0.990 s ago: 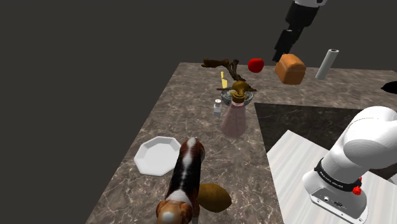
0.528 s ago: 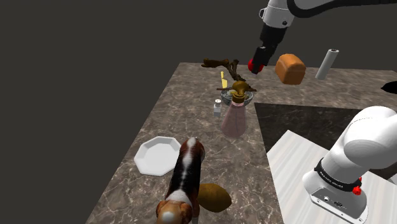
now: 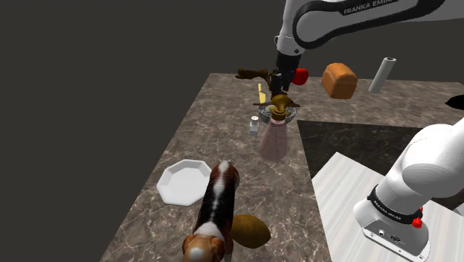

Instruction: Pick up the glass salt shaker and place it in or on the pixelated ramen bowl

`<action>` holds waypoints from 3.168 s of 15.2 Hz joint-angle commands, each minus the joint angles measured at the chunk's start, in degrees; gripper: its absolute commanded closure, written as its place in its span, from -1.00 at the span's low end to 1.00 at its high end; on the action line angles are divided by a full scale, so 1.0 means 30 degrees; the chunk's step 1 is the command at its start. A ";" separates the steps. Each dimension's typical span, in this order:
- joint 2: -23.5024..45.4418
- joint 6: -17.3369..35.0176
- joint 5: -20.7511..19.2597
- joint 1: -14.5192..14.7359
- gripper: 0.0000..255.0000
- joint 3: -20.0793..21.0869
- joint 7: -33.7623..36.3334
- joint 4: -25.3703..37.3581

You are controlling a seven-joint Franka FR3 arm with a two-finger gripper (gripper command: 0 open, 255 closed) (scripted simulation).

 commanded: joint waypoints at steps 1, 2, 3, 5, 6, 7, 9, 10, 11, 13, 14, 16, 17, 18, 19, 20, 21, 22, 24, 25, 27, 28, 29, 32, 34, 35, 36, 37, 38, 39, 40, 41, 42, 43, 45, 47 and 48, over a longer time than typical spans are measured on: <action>0.1295 0.0837 0.0016 0.0045 -1.00 0.0100 0.0026 0.0227; 0.1989 0.1188 0.0013 0.0068 -1.00 0.0154 0.0047 0.0450; 0.2689 0.1522 0.0004 0.0091 -1.00 0.0206 0.0070 0.0696; 0.4106 0.2141 -0.0029 0.0139 -1.00 0.0309 0.0120 0.1253; 0.4822 0.2424 -0.0053 0.0167 -1.00 0.0356 0.0148 0.1564; 0.5541 0.2689 -0.0082 0.0197 -1.00 0.0401 0.0177 0.1898; 0.6991 0.3165 -0.0153 0.0268 -1.00 0.0479 0.0238 0.2629; 0.7099 0.3197 -0.0159 0.0278 -1.00 0.0480 0.0242 0.2687; 0.7210 0.3445 -0.0171 0.0281 -1.00 0.0482 0.0252 0.2550; 0.7444 0.3938 -0.0199 0.0288 -1.00 0.0486 0.0272 0.2289; 0.7567 0.4185 -0.0213 0.0291 -1.00 0.0487 0.0282 0.2165; 0.7823 0.4677 -0.0245 0.0298 -1.00 0.0490 0.0306 0.1928; 0.8036 0.5063 -0.0272 0.0303 -1.00 0.0492 0.0325 0.1753; 0.8033 0.5064 -0.0271 0.0303 -1.00 0.0492 0.0325 0.1750; 0.8035 0.5063 -0.0272 0.0304 -1.00 0.0491 0.0325 0.1753; 0.8036 0.5063 -0.0272 0.0304 -1.00 0.0491 0.0325 0.1753; 0.8036 0.5063 -0.0272 0.0304 -1.00 0.0491 0.0325 0.1753; 0.8036 0.5063 -0.0272 0.0304 -1.00 0.0491 0.0325 0.1753; 0.8036 0.5063 -0.0272 0.0304 -1.00 0.0491 0.0325 0.1753; 0.8034 0.5060 -0.0272 0.0303 -1.00 0.0491 0.0324 0.1754; 0.8034 0.5060 -0.0272 0.0303 1.00 0.0491 0.0324 0.1754; 0.8034 0.5060 -0.0272 0.0303 1.00 0.0491 0.0324 0.1754; 0.8034 0.5060 -0.0272 0.0303 1.00 0.0491 0.0324 0.1754; 0.8034 0.5060 -0.0272 0.0303 1.00 0.0491 0.0324 0.1754; 0.8034 0.5060 -0.0272 0.0303 1.00 0.0491 0.0324 0.1754; 0.8036 0.5063 -0.0272 0.0304 1.00 0.0491 0.0325 0.1753; 0.7902 0.4817 -0.0255 0.0301 1.00 0.0492 0.0315 0.1866; 0.7771 0.4571 -0.0238 0.0299 1.00 0.0492 0.0305 0.1982; 0.7650 0.4324 -0.0224 0.0297 1.00 0.0492 0.0297 0.2109; 0.7529 0.4077 -0.0209 0.0294 1.00 0.0491 0.0288 0.2235; 0.7412 0.3829 -0.0195 0.0292 1.00 0.0491 0.0280 0.2366; 0.7298 0.3581 -0.0182 0.0291 1.00 0.0489 0.0273 0.2501; 0.7189 0.3333 -0.0170 0.0289 1.00 0.0488 0.0266 0.2640; 0.7083 0.3085 -0.0158 0.0287 1.00 0.0487 0.0259 0.2783; 0.6883 0.2588 -0.0137 0.0283 1.00 0.0484 0.0248 0.3081; 0.6699 0.2090 -0.0117 0.0280 1.00 0.0481 0.0238 0.3396; 0.6612 0.1841 -0.0109 0.0278 1.00 0.0479 0.0233 0.3559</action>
